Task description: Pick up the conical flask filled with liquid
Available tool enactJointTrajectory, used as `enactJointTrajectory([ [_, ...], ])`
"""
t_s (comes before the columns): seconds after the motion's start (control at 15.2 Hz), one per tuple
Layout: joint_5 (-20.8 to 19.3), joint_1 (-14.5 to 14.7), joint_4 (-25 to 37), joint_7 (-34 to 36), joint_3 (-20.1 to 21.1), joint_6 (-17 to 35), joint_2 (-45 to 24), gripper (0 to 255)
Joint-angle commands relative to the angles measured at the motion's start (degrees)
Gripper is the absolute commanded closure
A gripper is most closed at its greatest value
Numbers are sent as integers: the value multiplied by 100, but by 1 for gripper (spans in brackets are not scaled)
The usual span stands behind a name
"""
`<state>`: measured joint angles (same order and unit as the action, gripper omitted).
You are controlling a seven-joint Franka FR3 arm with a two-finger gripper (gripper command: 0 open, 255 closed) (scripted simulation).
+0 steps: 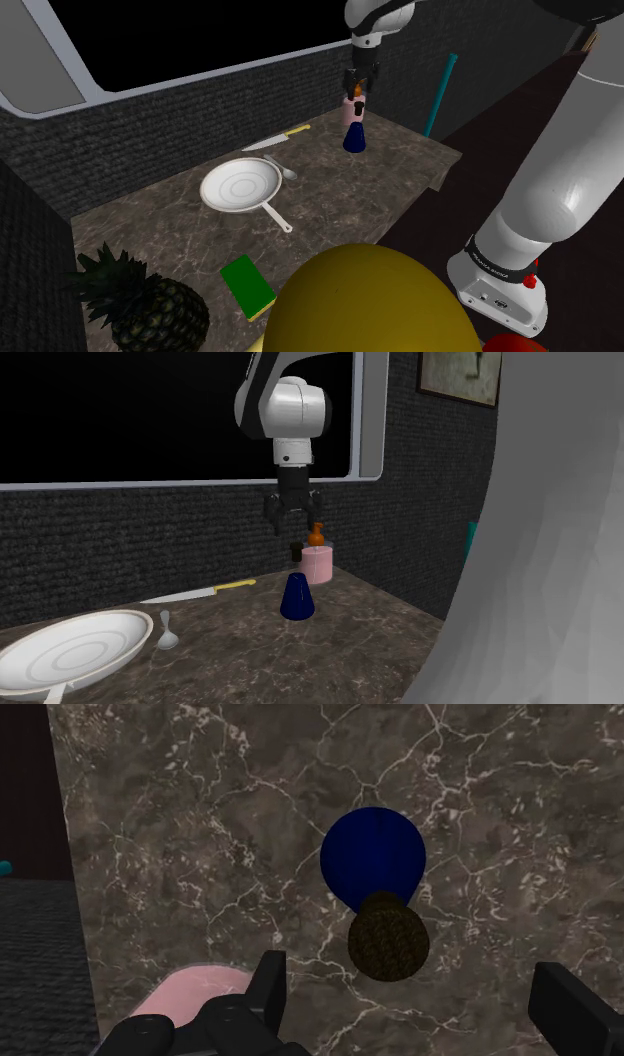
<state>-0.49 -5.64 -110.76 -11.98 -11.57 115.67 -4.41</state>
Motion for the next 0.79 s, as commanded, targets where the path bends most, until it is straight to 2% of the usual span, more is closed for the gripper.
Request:
enactJointTrajectory([
  [0.0, 47, -23, 61, -33, -13, 79, -186, 0],
  [0.53, 87, -32, -238, -53, -9, 551, -363, 0],
  [0.59, 87, -31, -233, -52, -8, 547, -363, 255],
  [0.73, 88, -31, -231, -52, -8, 548, -366, 255],
])
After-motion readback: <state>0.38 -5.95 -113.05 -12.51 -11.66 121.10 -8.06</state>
